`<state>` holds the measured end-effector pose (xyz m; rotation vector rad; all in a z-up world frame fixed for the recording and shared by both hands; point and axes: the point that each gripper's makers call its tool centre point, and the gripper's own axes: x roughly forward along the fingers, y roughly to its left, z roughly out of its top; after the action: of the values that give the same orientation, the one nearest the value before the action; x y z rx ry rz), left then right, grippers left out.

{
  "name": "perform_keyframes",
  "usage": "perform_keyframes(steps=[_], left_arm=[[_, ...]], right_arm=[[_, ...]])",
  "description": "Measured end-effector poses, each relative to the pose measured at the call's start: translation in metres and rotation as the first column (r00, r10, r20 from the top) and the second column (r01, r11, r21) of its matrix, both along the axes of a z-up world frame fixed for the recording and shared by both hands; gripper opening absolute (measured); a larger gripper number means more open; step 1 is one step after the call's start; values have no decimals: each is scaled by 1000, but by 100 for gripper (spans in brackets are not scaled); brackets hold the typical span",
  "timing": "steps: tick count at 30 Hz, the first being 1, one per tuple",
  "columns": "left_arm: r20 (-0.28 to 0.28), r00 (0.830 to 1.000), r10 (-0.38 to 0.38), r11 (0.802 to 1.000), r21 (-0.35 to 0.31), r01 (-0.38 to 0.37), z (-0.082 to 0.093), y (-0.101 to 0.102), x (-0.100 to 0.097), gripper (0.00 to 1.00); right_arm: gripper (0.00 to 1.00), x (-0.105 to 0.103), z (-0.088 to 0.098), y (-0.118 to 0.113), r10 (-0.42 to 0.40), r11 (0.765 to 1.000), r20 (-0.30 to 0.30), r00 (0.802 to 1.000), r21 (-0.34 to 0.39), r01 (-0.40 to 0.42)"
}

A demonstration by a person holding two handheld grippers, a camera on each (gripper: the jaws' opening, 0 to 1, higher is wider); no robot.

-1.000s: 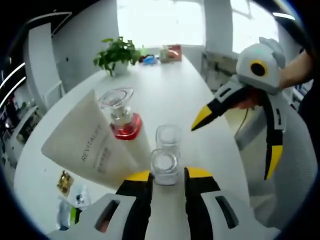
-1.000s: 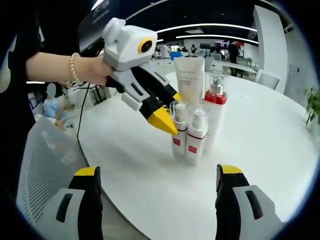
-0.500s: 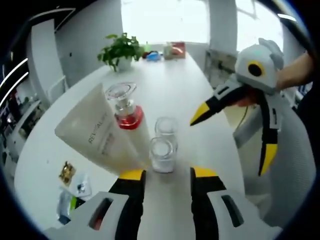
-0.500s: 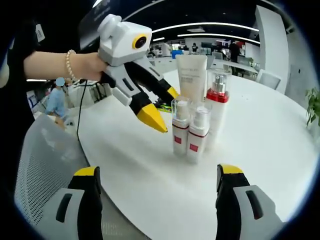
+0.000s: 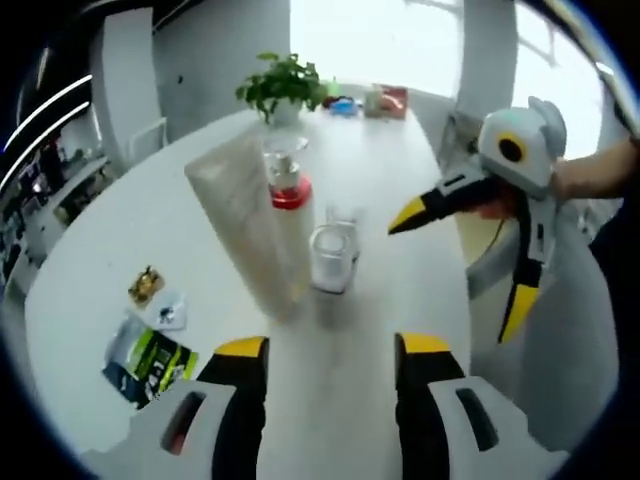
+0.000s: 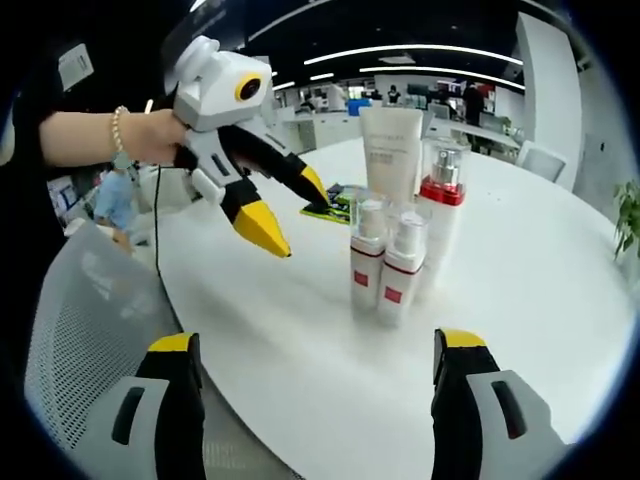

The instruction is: Arrange the skincare products in the storage area until every visible bottle or jar stands upright without overlapping.

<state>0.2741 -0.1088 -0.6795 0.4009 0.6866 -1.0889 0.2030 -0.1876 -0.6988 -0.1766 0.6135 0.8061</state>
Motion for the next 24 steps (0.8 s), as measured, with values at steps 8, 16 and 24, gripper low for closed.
perform_keyframes(steps=[8,16,24], left_arm=[[-42,989,141,990,-6,-141,-5,34,-6,64],[-72,964,255,967,-6,-256,-8,63,-22,68],[-98,923,373,927,-18,-376,-12,92,-38,75]], right_arm=[[95,-3,-1,4,23,1000,-3,1000,-5,-23],[96,-5,-3,6,40,999,-8,999,-5,-40],[99,-9,-3,12,70,997,-15,997,-7,-71]])
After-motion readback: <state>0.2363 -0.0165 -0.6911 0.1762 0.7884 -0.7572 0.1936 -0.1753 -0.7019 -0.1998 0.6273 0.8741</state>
